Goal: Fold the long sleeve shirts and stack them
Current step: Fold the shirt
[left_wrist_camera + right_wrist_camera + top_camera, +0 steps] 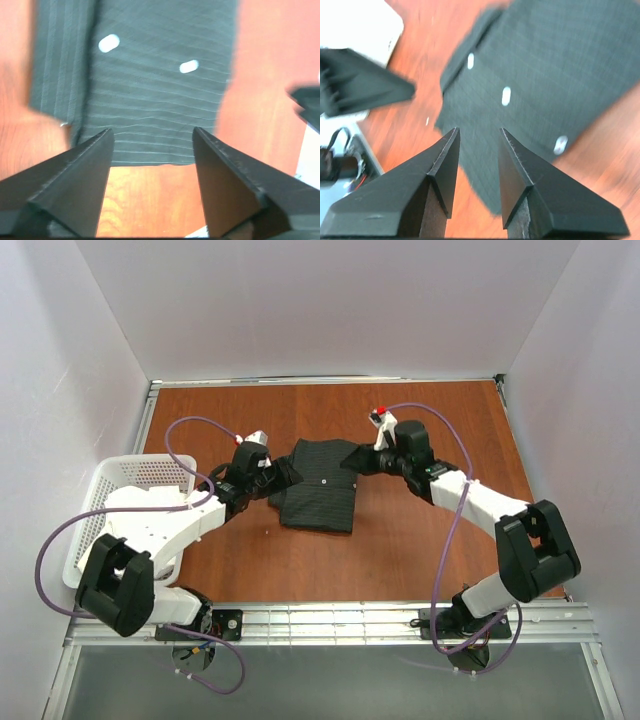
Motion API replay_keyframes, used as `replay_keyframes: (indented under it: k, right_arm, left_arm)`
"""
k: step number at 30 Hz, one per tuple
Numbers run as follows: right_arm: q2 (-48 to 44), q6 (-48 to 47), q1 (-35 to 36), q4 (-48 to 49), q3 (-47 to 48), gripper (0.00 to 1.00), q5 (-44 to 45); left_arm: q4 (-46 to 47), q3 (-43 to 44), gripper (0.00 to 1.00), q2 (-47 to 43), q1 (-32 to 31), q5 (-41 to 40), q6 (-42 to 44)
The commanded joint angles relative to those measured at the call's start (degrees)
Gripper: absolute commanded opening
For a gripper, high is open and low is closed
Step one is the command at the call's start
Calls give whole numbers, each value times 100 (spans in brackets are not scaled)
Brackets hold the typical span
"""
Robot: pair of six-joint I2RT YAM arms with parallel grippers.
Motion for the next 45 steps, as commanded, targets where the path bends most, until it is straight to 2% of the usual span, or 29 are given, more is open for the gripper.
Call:
replay_keyframes:
  k: [1,3,6,12,16,20,24,26,29,34,37,40,45]
  right_arm:
    - [514,-760,-19,-895,970,29,346]
    - [1057,-822,-37,-1062,1523,29,451]
    - [1751,-963,-28,-1202,1999,29,530]
    - [2475,-972,-28,-1590,1923,28,785]
    - [2178,-709,16,-1704,871,28,943]
    - [1493,-112,506,-1669,70,28,1189]
    - [1079,477,939,-1581,6,28,1225]
    - [703,522,930,-1590,111,28,1347]
    - [114,487,808,-1616,217,28,1384]
    - [-538,732,571,-1091,-72,28,725]
    - [-662,917,273,-502,-580,28,180]
    - [-470,1032,-114,68,-1090,27,-84]
    - [295,1085,-616,861,-1680,26,-568]
  left_arm:
    - [-163,339,65,-189,-126,-83,-160]
    - [-128,436,65,99,-144,-4,-318]
    - [47,454,58,652,-162,5,-494]
    - [215,673,45,1761,-109,-127,-346]
    - [163,849,44,2341,118,-249,101]
    - [-4,1506,46,2815,391,-548,680]
    - [-363,2384,48,3239,497,-724,1104]
    - [-409,2554,50,3047,497,-523,1166]
    - [-417,2353,56,2503,419,-434,1114]
    - [-523,1010,63,596,111,-470,447]
    - [-488,63,59,-282,-170,-338,-149]
    - [-313,-711,52,-627,-346,-22,-520]
    - [303,-1400,44,-488,-346,-12,-706]
